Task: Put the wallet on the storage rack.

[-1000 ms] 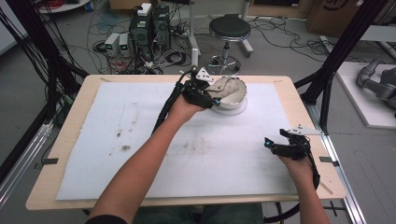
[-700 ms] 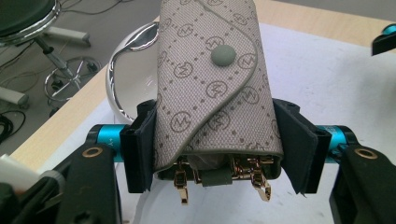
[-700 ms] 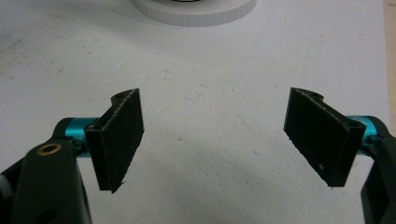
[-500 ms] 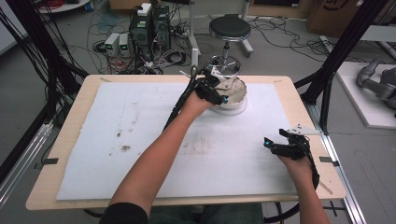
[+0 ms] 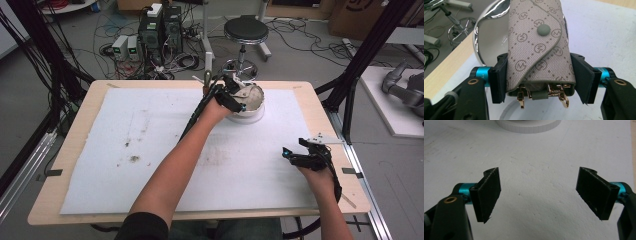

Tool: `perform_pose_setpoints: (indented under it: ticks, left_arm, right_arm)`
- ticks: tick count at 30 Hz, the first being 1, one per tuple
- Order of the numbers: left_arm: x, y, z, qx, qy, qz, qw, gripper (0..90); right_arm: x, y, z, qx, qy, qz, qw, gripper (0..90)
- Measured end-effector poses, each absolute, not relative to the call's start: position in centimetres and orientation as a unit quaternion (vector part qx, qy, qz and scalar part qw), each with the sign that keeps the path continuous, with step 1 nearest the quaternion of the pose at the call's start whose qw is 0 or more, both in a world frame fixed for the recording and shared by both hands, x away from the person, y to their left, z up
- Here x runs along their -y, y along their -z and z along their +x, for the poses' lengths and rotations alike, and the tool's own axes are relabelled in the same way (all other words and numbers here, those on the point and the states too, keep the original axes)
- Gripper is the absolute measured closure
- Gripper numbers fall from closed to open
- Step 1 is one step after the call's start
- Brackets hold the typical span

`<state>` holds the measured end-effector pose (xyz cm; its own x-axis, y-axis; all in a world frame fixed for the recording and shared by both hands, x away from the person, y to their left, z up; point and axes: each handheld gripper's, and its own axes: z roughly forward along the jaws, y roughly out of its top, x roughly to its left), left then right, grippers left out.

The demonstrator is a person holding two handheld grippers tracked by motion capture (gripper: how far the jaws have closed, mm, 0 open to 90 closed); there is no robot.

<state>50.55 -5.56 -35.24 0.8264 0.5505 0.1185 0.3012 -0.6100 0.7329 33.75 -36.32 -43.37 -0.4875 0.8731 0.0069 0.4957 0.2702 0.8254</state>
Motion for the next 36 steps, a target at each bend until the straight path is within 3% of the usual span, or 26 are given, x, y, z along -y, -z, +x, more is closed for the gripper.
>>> perform_pose_setpoints:
  ticks: [18, 28, 36]
  left_arm:
    - [5.9, 36.0, 51.2, -0.26, -0.174, 0.884, 0.347, 34.4]
    - [5.7, 35.3, 50.9, -0.253, -0.174, 0.872, 0.381, 23.0]
    - [4.6, 33.6, 49.9, -0.251, -0.17, 0.859, 0.412, 19.3]
  right_arm:
    - [36.2, 43.4, 33.7, -0.763, -0.402, 0.449, 0.233, 20.5]
    - [36.1, 43.4, 33.7, -0.764, -0.402, 0.447, 0.235, 20.5]
    - [36.1, 43.3, 33.7, -0.764, -0.402, 0.446, 0.236, 20.5]
